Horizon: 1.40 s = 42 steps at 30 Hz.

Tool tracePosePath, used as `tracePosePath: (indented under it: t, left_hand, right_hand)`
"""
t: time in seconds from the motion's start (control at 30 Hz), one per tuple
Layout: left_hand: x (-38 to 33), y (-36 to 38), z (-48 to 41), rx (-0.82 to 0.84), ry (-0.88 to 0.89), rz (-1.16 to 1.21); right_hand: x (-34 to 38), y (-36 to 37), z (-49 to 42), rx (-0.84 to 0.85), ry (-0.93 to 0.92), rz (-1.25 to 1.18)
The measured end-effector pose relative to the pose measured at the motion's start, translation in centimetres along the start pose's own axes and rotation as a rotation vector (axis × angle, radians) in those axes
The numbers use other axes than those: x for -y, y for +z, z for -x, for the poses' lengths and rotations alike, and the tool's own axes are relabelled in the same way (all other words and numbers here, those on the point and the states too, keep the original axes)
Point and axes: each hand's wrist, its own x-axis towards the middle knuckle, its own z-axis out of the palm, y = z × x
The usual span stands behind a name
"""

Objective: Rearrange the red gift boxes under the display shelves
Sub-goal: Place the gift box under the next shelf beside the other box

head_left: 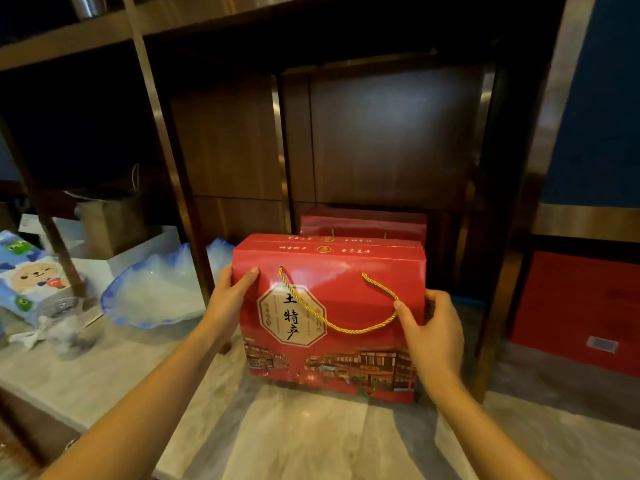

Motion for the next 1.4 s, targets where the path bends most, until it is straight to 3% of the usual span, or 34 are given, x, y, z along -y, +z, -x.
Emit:
tracePosePath:
  t: [0.3,0.83,1.4]
  left_hand:
    - [3.1,-0.2,-3.5,0.052,-0.080,0.070]
    - [4.6,-0.8,-4.0,0.118,0.050,0.062]
    - [4.7,-1.6,-4.8,0.168,0.041,0.065]
  right_hand:
    - [-0.9,1.6,0.5,-0.045,0.020,0.004]
    - [-2.1,2.6,3.1,-0.050,0.062,-0.114]
    - [-2.2,3.8,3.8,-0.079,0.051,-0.160]
